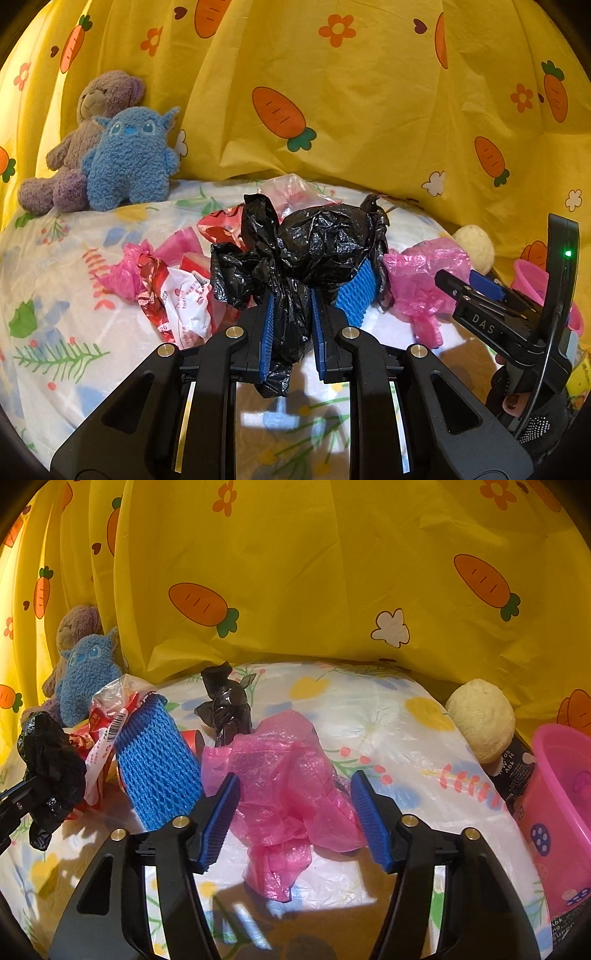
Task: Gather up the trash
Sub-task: 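Grasp the black plastic bag with the left tool while the right tool grasps the pink plastic bag, then lift and carry the black bag and pink bag over the pink bucket, then open both tools to drop the two bags into the bucket, then move both open tools back over the wrappers and blue mesh sleeve, then grasp a red-white candy wrapper with the left tool while the right tool grasps a clear plastic wrapper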
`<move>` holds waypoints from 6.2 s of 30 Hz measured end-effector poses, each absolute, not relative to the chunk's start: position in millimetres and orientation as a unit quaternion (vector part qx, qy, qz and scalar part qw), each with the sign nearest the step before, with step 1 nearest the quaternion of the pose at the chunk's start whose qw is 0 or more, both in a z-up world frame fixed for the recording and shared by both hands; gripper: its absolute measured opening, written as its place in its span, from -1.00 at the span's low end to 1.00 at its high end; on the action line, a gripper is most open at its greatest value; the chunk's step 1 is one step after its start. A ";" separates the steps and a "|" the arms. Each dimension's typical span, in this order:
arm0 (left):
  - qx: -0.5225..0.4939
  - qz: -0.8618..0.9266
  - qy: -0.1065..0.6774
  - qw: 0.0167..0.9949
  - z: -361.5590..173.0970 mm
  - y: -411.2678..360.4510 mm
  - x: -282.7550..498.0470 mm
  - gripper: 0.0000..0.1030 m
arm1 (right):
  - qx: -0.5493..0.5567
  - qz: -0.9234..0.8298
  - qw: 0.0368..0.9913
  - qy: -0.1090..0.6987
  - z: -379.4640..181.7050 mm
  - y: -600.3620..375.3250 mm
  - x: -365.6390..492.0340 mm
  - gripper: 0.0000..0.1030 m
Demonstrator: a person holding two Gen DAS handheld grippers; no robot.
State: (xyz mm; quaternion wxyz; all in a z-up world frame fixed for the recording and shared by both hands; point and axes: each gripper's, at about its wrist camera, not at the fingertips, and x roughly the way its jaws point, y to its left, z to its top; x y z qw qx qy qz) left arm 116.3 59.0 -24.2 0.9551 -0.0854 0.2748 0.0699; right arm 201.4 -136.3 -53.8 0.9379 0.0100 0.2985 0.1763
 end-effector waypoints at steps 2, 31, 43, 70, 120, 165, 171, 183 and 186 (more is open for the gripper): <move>-0.084 0.066 0.277 0.955 -25.9 57.6 117.9 -0.66 | 0.010 0.184 0.935 0.303 -54.2 -135.6 201.9 -0.24; -0.083 -0.020 0.256 0.963 -10.3 7.0 97.7 -0.66 | 0.035 0.159 0.960 0.229 -21.8 -199.8 101.7 -0.83; -0.060 -0.060 0.261 0.962 -3.3 -36.0 99.1 -0.66 | 0.022 0.130 0.970 0.206 -11.6 -217.4 84.1 -0.83; -0.041 -0.271 0.216 0.937 39.3 -212.8 165.9 -0.66 | 0.072 -0.078 0.984 0.146 8.0 -367.1 108.9 -0.83; -0.056 -0.141 0.255 0.955 -10.5 -155.3 178.6 0.86 | 0.106 -0.100 0.975 0.169 -14.6 -378.0 100.1 0.68; -0.089 0.231 0.229 0.942 -25.0 131.3 61.8 0.86 | 0.001 0.222 0.947 0.230 -17.0 -86.2 113.3 0.31; -0.099 0.260 0.218 0.936 -22.7 149.8 58.1 0.86 | -0.001 0.257 0.930 0.262 -19.0 -51.3 134.5 0.06; -0.120 0.291 0.216 0.924 -24.4 175.7 60.7 0.86 | 0.029 0.294 0.902 0.316 -32.1 -10.0 172.9 -0.24; -0.120 0.284 0.215 0.927 -25.1 175.7 61.9 0.86 | 0.036 0.297 0.898 0.322 -33.8 -6.5 179.7 -0.26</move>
